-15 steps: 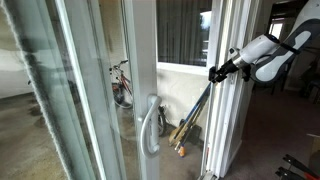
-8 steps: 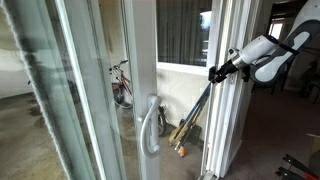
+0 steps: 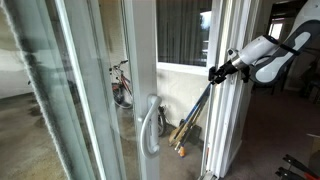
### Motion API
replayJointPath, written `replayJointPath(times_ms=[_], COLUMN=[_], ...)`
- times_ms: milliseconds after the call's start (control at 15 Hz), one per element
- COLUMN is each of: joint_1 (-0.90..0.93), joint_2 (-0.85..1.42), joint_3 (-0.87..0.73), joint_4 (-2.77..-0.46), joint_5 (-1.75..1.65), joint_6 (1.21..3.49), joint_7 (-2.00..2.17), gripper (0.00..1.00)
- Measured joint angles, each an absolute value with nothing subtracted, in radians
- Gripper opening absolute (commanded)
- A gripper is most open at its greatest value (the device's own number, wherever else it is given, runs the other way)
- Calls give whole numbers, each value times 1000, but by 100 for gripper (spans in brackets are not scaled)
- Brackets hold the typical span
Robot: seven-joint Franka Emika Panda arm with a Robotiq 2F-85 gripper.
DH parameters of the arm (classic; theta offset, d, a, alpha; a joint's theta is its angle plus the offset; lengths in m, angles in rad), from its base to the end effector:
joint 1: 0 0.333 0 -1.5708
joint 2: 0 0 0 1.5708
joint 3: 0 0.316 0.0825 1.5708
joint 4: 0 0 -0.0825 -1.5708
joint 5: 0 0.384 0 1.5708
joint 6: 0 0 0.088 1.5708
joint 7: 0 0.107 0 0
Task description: Slide the door to the side to open it
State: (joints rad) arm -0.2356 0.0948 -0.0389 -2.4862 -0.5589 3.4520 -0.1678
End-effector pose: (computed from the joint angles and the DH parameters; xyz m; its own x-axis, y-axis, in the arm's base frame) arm 0.5073 -0.0785 0.3472 0.5964 0.4988 0.6289 0.3068 -0.8656 0.3957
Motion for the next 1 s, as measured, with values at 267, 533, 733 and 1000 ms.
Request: replayJointPath(times_ms=[267, 533, 733, 1000], joint_1=[-242, -245, -245, -245], joint_2=[78, 48, 48, 48], joint_3=[-22, 9, 8, 9], joint_4=[-2495, -2495, -2496, -2496], joint_5=[-575, -609, -609, -609], joint_6=[3452, 3448, 3453, 3453], joint_7=[-141, -91, -85, -75], gripper=[100, 100, 100, 100])
